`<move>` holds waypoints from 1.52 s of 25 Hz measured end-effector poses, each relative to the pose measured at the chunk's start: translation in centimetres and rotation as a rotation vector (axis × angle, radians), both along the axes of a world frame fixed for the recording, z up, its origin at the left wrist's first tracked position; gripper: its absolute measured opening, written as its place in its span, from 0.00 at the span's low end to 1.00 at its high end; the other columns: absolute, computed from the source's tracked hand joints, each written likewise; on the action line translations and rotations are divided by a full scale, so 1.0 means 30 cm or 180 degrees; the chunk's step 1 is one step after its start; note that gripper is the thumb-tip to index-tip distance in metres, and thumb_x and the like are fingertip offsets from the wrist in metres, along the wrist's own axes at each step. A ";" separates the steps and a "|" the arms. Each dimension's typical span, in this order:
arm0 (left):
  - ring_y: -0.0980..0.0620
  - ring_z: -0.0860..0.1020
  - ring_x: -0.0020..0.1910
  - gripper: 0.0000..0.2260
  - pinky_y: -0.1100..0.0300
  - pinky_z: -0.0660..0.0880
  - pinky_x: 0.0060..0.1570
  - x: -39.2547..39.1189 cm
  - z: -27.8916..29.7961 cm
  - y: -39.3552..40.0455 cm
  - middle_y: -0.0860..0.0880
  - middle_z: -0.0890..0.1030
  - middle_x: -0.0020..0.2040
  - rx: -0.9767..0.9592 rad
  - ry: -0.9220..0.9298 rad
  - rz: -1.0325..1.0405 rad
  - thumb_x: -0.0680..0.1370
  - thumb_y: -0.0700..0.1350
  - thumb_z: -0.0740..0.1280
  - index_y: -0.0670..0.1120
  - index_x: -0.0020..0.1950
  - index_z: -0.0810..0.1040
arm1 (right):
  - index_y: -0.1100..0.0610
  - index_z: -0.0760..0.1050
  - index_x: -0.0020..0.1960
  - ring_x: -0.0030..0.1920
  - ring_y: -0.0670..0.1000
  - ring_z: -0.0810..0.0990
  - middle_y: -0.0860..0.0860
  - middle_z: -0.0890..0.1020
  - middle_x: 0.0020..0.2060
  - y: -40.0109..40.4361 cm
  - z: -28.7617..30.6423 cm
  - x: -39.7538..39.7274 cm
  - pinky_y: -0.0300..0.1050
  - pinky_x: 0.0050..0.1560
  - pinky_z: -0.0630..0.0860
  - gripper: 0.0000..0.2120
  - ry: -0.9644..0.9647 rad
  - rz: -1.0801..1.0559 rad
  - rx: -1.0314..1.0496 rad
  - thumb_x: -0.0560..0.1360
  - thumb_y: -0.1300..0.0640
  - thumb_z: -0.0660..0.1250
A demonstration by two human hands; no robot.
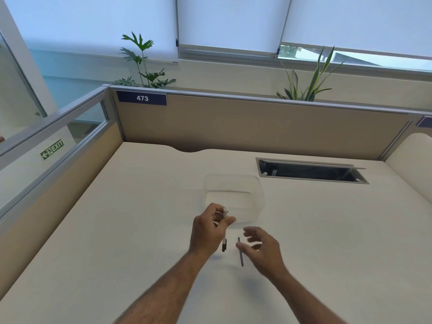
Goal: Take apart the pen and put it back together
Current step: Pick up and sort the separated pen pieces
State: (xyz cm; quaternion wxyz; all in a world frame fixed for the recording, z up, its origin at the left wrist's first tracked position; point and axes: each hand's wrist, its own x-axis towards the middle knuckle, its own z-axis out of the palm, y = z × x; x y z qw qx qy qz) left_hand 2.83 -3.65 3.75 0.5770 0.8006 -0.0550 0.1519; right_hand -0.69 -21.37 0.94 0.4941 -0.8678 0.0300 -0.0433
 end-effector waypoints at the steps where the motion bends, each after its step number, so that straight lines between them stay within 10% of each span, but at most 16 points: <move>1: 0.58 0.83 0.37 0.11 0.60 0.82 0.37 -0.001 0.002 -0.006 0.55 0.84 0.37 -0.0035 -0.0011 0.0002 0.70 0.50 0.77 0.51 0.45 0.77 | 0.48 0.78 0.58 0.49 0.42 0.82 0.41 0.84 0.49 0.017 0.003 -0.003 0.37 0.45 0.80 0.22 0.0120 0.0243 0.0076 0.66 0.54 0.80; 12: 0.51 0.82 0.32 0.16 0.50 0.83 0.34 0.015 0.000 0.004 0.52 0.82 0.33 -0.0574 0.0238 0.0183 0.64 0.52 0.81 0.51 0.40 0.75 | 0.53 0.82 0.49 0.41 0.46 0.84 0.48 0.86 0.40 0.023 -0.013 0.004 0.46 0.43 0.83 0.10 0.0066 0.0157 0.0490 0.71 0.64 0.75; 23: 0.46 0.80 0.33 0.23 0.49 0.79 0.40 -0.003 -0.122 0.049 0.45 0.83 0.33 -0.0024 0.1381 0.0140 0.71 0.61 0.73 0.42 0.35 0.76 | 0.62 0.78 0.54 0.37 0.50 0.83 0.56 0.79 0.38 -0.022 0.057 0.080 0.44 0.43 0.84 0.11 -0.0064 -0.0803 0.3542 0.74 0.73 0.68; 29: 0.55 0.77 0.49 0.20 0.56 0.75 0.49 -0.039 -0.163 0.092 0.58 0.81 0.45 0.1110 0.1171 0.0030 0.66 0.68 0.71 0.54 0.47 0.77 | 0.61 0.81 0.52 0.43 0.54 0.84 0.55 0.81 0.41 -0.002 0.093 0.089 0.45 0.46 0.84 0.10 -0.0511 -0.0683 0.2667 0.74 0.70 0.71; 38: 0.48 0.55 0.78 0.46 0.43 0.48 0.76 -0.087 -0.259 0.193 0.48 0.61 0.79 0.3156 0.0798 0.0028 0.68 0.78 0.54 0.48 0.76 0.60 | 0.53 0.81 0.54 0.43 0.46 0.85 0.44 0.85 0.40 0.050 0.100 0.072 0.35 0.46 0.82 0.16 -0.1135 -0.0250 0.0887 0.72 0.69 0.73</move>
